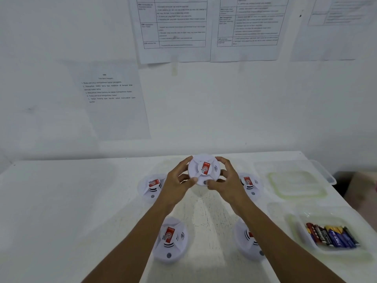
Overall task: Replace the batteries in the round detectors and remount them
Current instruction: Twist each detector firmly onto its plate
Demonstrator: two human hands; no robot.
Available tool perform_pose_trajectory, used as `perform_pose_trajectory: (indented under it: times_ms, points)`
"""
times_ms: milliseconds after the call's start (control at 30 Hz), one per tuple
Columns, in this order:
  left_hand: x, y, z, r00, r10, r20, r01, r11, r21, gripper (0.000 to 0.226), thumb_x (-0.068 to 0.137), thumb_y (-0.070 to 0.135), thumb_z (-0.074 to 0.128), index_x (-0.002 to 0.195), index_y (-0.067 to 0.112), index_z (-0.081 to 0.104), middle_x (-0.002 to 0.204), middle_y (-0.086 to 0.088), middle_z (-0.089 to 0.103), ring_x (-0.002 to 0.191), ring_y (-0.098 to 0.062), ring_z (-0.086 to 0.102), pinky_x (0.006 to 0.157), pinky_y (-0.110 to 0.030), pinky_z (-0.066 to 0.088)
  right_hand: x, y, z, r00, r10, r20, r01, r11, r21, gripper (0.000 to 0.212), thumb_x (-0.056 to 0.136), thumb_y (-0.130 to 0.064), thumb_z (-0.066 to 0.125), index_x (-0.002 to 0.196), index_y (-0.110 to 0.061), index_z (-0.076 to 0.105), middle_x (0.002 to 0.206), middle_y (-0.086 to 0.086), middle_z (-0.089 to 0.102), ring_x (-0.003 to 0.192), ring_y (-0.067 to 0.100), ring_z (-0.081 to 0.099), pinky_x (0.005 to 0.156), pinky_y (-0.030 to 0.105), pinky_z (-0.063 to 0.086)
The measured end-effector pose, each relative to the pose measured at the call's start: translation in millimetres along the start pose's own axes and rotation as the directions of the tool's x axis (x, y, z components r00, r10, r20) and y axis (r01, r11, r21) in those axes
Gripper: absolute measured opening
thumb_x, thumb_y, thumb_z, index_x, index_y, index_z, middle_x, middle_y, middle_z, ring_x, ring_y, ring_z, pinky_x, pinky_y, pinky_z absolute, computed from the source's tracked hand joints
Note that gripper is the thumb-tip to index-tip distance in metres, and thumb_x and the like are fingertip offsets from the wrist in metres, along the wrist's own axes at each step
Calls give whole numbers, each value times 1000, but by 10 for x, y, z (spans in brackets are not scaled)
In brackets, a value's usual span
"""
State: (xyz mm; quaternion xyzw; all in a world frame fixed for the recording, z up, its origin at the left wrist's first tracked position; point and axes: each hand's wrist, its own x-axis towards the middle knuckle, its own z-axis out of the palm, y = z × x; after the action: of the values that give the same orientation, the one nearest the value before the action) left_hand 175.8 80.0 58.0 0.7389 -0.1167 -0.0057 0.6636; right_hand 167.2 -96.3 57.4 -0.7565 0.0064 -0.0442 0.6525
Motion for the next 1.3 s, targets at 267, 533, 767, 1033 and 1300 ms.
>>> perform_pose_trajectory:
  times_ms: [267,533,767,1033,1300]
  points:
    - [4,-25,3,1000,2,-4,-2,1000,10,55,89,12,71,137,27,48,125,16,62,106,4,63,77,-13,52,3,40,-16,1000,6,13,-6,1000,20,67,76,-8,78,131,-28,46,122,-2,62,108,17,61,81,43,60]
    - [-14,-42,0,1000,-10,0,10,1000,16,56,89,15,71,138,30,47,127,13,62,109,-2,64,77,-14,52,-9,61,-10,1000,-5,10,5,1000,-12,66,77,-14,79,131,-31,44,122,-4,61,106,17,61,78,38,61]
    - [-23,-4,14,1000,3,2,-3,1000,18,55,89,14,70,137,30,47,125,16,62,107,3,63,77,-14,52,-12,46,-21,1000,-16,9,16,1000,-9,66,77,-14,79,131,-30,45,124,-4,62,107,16,62,79,39,61]
    - [-39,16,19,1000,6,2,-6,1000,3,54,89,12,70,135,32,48,124,17,62,106,1,64,77,-14,52,-2,58,-27,1000,-17,10,17,1000,-25,68,77,-16,80,132,-30,43,126,-3,60,108,17,61,80,39,60]
    - [-59,19,28,1000,4,2,-4,1000,-14,54,89,9,70,133,32,48,124,14,63,106,-4,65,79,-16,54,-20,57,-35,1000,-22,11,23,1000,-15,68,76,-14,80,131,-30,44,123,-4,61,107,18,61,78,37,61]
